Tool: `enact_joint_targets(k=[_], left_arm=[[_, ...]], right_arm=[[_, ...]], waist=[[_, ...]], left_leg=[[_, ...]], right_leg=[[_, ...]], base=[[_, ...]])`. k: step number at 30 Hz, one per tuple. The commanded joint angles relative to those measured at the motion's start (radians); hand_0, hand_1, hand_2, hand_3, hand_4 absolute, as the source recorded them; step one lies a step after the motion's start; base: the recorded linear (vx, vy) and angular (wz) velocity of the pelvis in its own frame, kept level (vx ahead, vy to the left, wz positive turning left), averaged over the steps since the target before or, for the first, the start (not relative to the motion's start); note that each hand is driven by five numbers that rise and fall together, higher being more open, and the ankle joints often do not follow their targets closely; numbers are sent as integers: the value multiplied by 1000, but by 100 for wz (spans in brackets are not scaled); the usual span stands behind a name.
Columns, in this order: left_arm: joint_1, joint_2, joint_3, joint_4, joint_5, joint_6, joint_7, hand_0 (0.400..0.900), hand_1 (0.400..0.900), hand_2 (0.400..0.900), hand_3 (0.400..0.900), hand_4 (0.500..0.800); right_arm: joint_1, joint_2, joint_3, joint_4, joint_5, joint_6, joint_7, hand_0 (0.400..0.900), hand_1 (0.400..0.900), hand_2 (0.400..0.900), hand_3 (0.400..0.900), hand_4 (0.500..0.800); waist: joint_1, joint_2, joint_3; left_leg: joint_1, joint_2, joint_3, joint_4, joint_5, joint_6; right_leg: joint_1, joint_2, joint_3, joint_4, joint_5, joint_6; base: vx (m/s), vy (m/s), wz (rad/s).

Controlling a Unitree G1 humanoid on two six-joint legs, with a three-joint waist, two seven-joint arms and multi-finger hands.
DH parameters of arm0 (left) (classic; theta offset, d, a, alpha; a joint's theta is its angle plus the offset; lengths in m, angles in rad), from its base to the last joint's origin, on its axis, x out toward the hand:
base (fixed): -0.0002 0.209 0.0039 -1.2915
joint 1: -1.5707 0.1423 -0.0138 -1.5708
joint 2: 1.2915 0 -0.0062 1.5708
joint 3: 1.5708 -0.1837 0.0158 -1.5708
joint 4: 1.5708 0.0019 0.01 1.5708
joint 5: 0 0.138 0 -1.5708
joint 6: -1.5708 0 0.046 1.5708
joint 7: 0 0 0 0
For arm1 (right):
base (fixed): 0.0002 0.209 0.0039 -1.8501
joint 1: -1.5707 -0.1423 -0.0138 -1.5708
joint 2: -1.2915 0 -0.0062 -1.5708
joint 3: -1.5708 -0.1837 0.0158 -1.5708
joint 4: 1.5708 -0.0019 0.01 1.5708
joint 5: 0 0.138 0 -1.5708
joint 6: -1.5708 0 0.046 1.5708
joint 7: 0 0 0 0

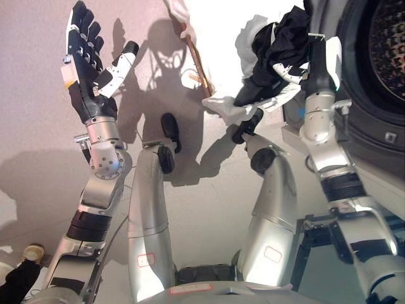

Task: Put the clothes in the basket into the washing machine.

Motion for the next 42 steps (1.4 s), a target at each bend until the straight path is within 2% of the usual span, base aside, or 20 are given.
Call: enact_joint_targets(k=[1,4,5,7,10,13,16,21,26,31,35,42], left_arm=[[48,-25,-3,-53,91,-83,23,900,900,900,900,800],[49,-42,-17,-26,95,-81,44,900,900,900,900,800],[46,-42,-20,-23,96,-86,53,900,900,900,900,800],[41,-54,-35,-20,108,-92,81,900,900,900,900,800],[55,-59,-62,-21,122,-96,105,900,900,900,900,800],[77,-57,-81,-33,123,-100,130,900,900,900,900,800],[81,-48,-105,-44,127,-107,140,900,900,900,900,800],[60,-15,-157,-55,127,-113,137,900,900,900,900,800],[49,12,-221,-37,119,-110,106,900,900,900,900,800],[53,34,-233,-37,99,-113,64,900,900,900,900,800],[48,40,-245,-40,89,-116,40,900,900,900,900,800],[52,64,-266,-43,83,-117,-6,900,900,900,900,800]], right_arm=[[17,83,-130,-58,163,-147,-144,400,400,400,400,500],[-5,197,-205,-68,243,-223,-246,400,400,400,400,500],[-4,209,-210,-53,236,-221,-250,400,400,400,400,500],[-20,253,-250,-74,245,-260,-328,400,400,400,400,500],[-53,280,-296,-52,256,-272,-411,400,400,400,400,500],[-112,281,-361,16,264,-271,-533,400,400,400,400,500],[-192,234,-398,148,292,-258,-602,400,400,400,400,500],[-352,9,-413,424,371,-244,-709,400,400,400,400,500],[-440,-176,-351,671,431,-193,-690,400,400,400,400,500],[-506,-303,-262,830,493,-176,-589,400,400,400,400,500],[-556,-346,-226,905,530,-171,-541,400,400,400,400,500],[-631,-431,-178,945,551,-176,-552,400,400,400,400,500]], waist=[[29,-20,-178],[18,7,-182],[16,11,-179],[7,30,-178],[0,58,-183],[2,89,-190],[17,110,-192],[53,143,-195],[80,161,-193],[109,173,-201],[117,181,-201],[142,207,-202]], left_leg=[[139,-47,-53,-270,16,-29],[180,-52,-39,-290,9,-17],[186,-58,-36,-289,6,-13],[191,-64,-31,-282,2,-9],[183,-72,-28,-260,-4,-2],[167,-79,-23,-226,-8,2],[155,-82,-22,-205,-11,2],[132,-87,-26,-181,-7,-5],[122,-88,-23,-178,0,-12],[108,-89,-24,-164,4,-21],[93,-89,-25,-150,4,-24],[66,-94,-24,-132,13,-32]], right_leg=[[-105,26,-101,184,-171,31],[-100,19,-74,190,-172,35],[-104,15,-61,198,-173,35],[-118,8,-41,214,-176,34],[-145,4,-16,235,-175,31],[-179,-4,10,262,-170,29],[-205,-14,28,283,-173,28],[-242,-30,58,321,-182,23],[-255,-46,68,330,-181,26],[-274,-55,80,345,-177,24],[-290,-63,89,349,-170,26],[-337,-78,116,390,-177,23]], base=[[24,93,-21],[17,83,-9],[12,58,2],[19,49,2],[32,39,-1],[33,41,-6],[6,9,-1],[14,-32,10],[0,-48,9],[-10,-57,8],[-7,-34,5],[-4,-38,10]])
